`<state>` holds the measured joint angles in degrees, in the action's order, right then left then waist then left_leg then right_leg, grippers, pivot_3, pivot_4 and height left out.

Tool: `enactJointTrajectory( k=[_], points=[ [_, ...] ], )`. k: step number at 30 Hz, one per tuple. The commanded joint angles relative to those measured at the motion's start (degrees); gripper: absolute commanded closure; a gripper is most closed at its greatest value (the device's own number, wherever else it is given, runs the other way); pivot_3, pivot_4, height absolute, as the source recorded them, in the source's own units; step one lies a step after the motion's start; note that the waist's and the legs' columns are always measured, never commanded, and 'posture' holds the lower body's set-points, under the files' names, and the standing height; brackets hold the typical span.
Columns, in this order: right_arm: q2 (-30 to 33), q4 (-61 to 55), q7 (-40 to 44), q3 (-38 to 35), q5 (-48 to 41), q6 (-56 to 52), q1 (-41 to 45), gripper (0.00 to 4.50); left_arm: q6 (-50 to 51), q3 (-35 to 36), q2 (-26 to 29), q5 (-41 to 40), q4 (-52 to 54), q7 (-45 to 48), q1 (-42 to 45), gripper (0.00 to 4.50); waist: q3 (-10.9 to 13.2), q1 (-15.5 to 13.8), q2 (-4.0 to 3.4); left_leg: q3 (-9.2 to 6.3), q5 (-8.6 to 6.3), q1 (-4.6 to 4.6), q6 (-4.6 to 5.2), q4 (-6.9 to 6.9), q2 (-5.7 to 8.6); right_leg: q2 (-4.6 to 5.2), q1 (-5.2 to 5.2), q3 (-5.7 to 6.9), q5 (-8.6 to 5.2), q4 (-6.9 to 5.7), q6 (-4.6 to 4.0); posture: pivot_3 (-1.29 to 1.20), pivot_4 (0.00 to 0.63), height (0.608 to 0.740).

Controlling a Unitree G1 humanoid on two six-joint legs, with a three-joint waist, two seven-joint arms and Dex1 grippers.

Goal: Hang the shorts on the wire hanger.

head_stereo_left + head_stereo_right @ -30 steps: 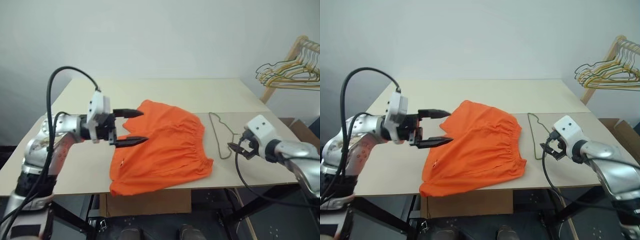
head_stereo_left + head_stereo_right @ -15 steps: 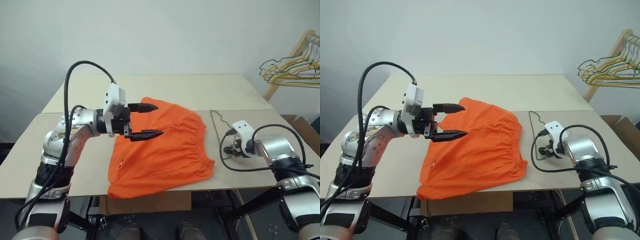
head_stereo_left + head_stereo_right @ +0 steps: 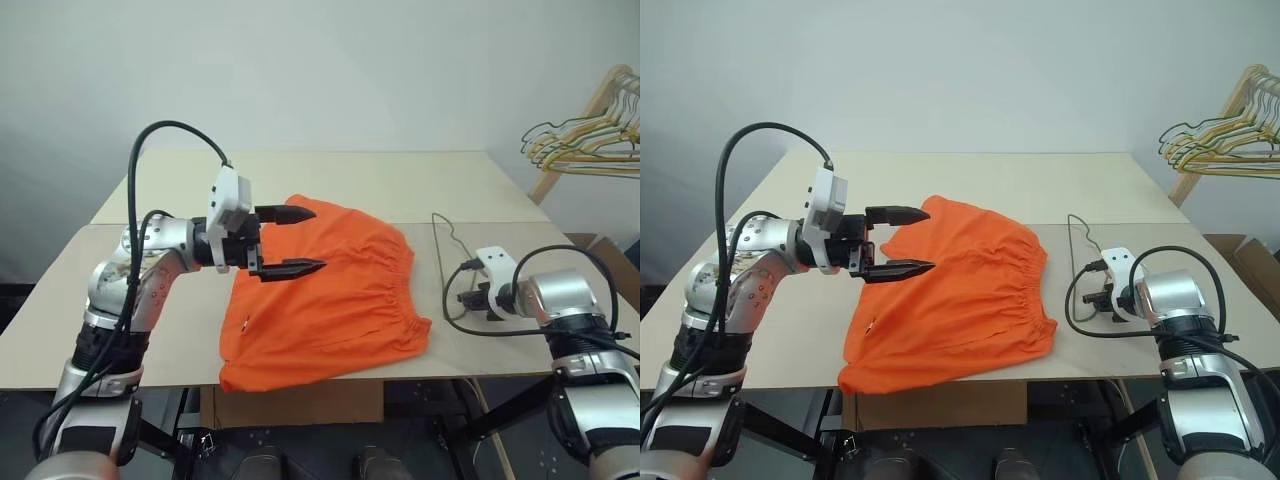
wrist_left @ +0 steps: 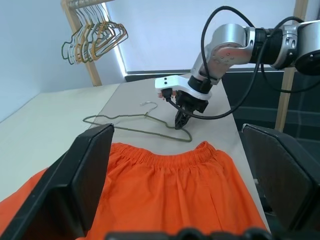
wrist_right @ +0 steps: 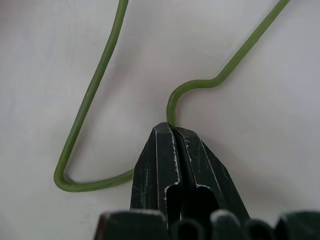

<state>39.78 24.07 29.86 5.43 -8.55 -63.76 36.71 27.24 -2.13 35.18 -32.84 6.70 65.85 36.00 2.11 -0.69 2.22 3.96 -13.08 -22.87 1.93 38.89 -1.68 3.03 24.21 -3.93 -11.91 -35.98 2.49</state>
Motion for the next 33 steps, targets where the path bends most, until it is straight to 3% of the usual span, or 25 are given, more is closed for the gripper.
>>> enactJointTrajectory(
  k=[1, 7, 11, 15, 19, 26, 33],
  points=[
    [2.7, -6.14, -4.93, -0.81, 5.25, 8.22, -2.08, 4.46, -2.5, 0.11, -0.86, 1.07, -1.44, 0.48, 2.94, 0.03, 0.01, -0.04, -0.02, 0.0, 0.0, -0.04, 0.0, 0.0, 0.02, 0.01, 0.03, 0.0, 0.0, 0.02, 0.01, 0.06, 0.0, 0.74],
    [14.48, -16.6, -9.78, 4.48, 20.77, 40.94, -8.39, 4.46, -5.16, -0.17, -3.18, 4.12, -7.92, -0.54, 8.23, 0.03, 0.16, 0.47, -0.48, 0.06, 0.0, -0.3, 0.0, 0.03, 0.34, 0.29, 0.21, -0.04, -0.05, 0.07, 0.14, 0.04, 0.0, 0.74],
    [26.13, -14.98, -20.15, 10.17, 38.24, 71.29, -9.75, 4.46, -8.77, -1.23, -5.68, 9.52, -16.13, -3.93, 14.78, 0.03, 0.17, 1.25, -0.47, 0.03, 0.0, -0.25, 0.01, 0.0, 0.42, 0.34, 0.16, -0.04, -0.23, 0.1, 0.39, 0.04, 0.0, 0.74],
    [29.54, -11.7, -29.05, 11.92, 48.71, 86.78, -7.76, 4.46, -9.23, -3.53, -6.29, 13.38, -23.94, -2.54, 21.09, 0.03, 0.16, 1.99, -0.45, 0.03, 0.0, -0.16, 0.01, -0.01, 0.44, 0.35, 0.09, -0.1, -0.42, 0.1, 0.1, 0.04, 0.0, 0.74],
    [28.53, -10.07, -33.94, 12.04, 54.99, 93.16, -4.56, 4.46, -5.82, -9.44, -6.81, 18.08, -31.28, 2.03, 27.57, 0.03, 0.17, 2.4, -0.45, 0.02, 0.01, -0.19, 0.03, 0.04, 0.61, 0.41, 0.1, -0.24, -0.4, 0.06, 0.13, 0.03, 0.0, 0.74],
    [26.98, -9.56, -34.23, 10.83, 57.57, 96.44, -1.37, 4.46, -7.14, -14.41, -8.68, 21.77, -40.19, 12.04, 31.06, 0.03, 0.17, 3.22, -0.44, -0.1, 0.0, -0.25, 0.07, 0.05, 0.7, 0.42, 0.05, -0.31, -0.45, 0.1, 0.2, 0.01, 0.0, 0.74],
    [26.4, -11.35, -32.84, 8.74, 56.84, 96.23, -1.74, 4.46, -11.63, -18.0, -10.33, 28.61, -44.27, 12.24, 30.18, 0.03, 0.17, 3.31, -0.44, -0.11, -0.04, -0.3, 0.14, 0.05, 0.72, 0.46, 0.07, -0.32, -0.4, 0.1, 0.12, -0.01, 0.0, 0.74]
  ],
)
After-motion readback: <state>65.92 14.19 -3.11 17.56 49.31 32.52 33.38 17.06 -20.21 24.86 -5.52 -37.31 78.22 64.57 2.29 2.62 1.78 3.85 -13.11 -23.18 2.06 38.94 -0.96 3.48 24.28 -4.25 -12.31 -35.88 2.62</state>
